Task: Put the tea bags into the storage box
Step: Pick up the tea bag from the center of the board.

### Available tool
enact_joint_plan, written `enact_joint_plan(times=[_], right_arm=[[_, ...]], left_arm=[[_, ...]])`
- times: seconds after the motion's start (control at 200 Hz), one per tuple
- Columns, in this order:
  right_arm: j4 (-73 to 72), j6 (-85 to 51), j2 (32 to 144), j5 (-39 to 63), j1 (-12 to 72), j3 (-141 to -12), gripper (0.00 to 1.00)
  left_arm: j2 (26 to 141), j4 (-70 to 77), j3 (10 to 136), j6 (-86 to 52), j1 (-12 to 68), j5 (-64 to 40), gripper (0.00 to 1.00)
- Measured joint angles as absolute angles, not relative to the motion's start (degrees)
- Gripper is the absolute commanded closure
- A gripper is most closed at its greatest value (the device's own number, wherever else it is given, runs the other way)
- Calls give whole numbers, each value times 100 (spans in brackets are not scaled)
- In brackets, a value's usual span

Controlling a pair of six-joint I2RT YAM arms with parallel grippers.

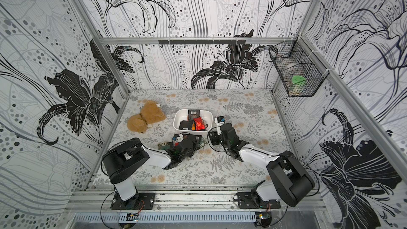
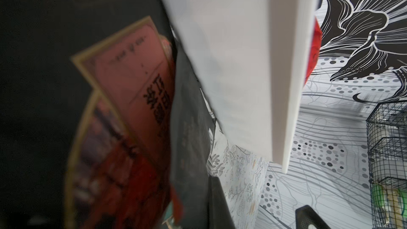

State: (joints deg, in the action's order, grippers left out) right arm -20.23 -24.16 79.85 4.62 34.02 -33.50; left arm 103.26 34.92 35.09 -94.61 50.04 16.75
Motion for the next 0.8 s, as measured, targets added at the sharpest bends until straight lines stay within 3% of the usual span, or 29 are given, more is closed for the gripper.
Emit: enact_joint_plan(times=[0.531,0.801], right_arm=[[-2023,-2418,7972,331,3402,-3347,63],[-1988,-2460,7535,-346,3402,-3170,63]], left_arm=[[9153,3258,3282,-9717,5940,1758,100],[8416,2082,4062,-8611,5975,2213,100]])
